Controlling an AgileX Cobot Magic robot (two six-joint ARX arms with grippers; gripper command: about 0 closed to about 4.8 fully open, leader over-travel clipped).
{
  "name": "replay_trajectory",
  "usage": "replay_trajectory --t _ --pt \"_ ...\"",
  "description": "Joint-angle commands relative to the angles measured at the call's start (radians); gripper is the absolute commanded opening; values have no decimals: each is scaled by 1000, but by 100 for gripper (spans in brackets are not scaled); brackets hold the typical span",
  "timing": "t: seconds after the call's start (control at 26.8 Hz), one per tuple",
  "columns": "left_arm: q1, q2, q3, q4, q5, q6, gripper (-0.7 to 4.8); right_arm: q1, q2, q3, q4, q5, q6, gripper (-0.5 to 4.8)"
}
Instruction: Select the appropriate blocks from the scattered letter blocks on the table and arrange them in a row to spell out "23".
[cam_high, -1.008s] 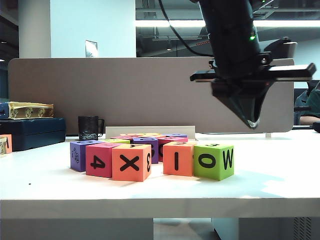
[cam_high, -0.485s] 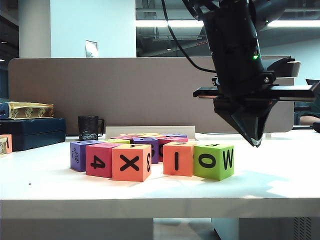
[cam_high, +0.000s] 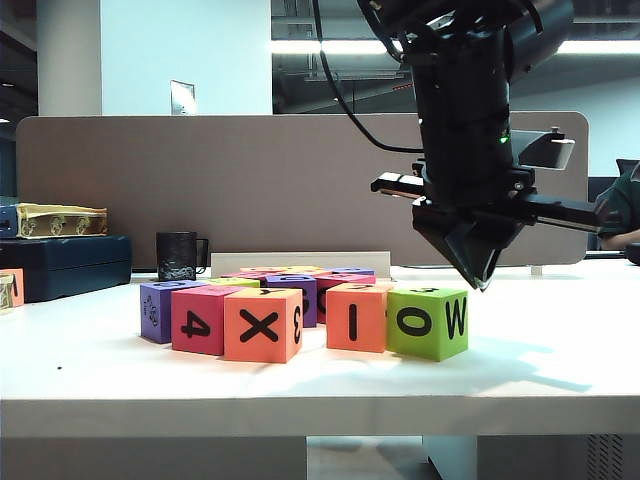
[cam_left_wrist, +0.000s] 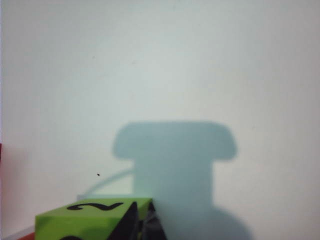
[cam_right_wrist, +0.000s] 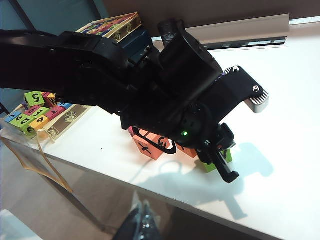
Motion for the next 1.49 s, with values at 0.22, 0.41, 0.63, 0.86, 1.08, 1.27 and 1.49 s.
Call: replay_trajectory --t 0.22,0.41,0.63,0.86,1.08,1.27,1.49 --pt "2 -2 5 23 28 -31 13 -1 -11 2 -21 -1 -3 -1" --pt "-12 -17 5 61 74 -6 12 -1 -11 2 -20 0 -3 -1" --pt "-11 -14 3 -32 98 -14 -6 -1 -11 2 -20 1 -3 -1" --pt "-3 -13 3 -46 54 -16 -6 -1 -11 2 -20 2 -3 -1" --pt "19 -2 3 -47 55 -22 -6 -1 -11 2 -20 2 -3 -1" --pt "37 2 3 -50 47 -47 -6 -1 -11 2 -20 2 -3 -1" --pt "58 2 3 -48 17 -47 -6 -1 -11 2 -20 2 -3 -1"
